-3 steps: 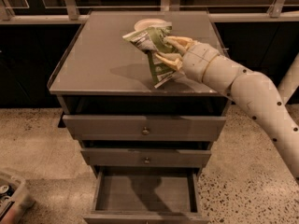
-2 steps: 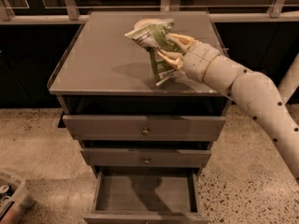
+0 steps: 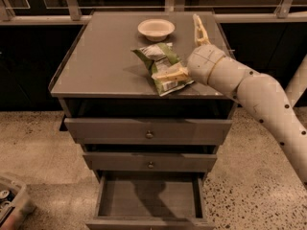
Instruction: Pick green jalapeno chip bag from bottom drawer and place on counter
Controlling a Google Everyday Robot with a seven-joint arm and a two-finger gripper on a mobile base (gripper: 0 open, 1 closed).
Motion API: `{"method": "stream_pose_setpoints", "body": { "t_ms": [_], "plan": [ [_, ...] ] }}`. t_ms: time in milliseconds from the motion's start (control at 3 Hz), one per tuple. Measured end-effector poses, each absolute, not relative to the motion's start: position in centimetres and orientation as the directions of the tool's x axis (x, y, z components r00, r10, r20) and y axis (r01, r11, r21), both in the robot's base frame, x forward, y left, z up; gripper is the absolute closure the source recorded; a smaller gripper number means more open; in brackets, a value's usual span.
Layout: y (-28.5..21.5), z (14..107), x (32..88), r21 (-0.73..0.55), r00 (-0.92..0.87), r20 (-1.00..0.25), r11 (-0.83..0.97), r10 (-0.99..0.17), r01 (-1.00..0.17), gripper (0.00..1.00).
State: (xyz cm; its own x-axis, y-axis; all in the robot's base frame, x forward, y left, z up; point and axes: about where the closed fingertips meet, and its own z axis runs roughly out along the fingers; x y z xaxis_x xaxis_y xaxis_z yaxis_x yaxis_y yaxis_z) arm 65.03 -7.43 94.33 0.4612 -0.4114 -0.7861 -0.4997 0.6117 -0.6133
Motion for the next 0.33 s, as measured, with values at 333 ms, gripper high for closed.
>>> {"method": "stream_pose_setpoints", "body": {
  "t_ms": [333],
  "plan": [
    [-7.43, 94.33, 65.03, -0.613, 0.461, -0.786, 0.612, -0.411, -0.500, 0.00]
  ]
}}
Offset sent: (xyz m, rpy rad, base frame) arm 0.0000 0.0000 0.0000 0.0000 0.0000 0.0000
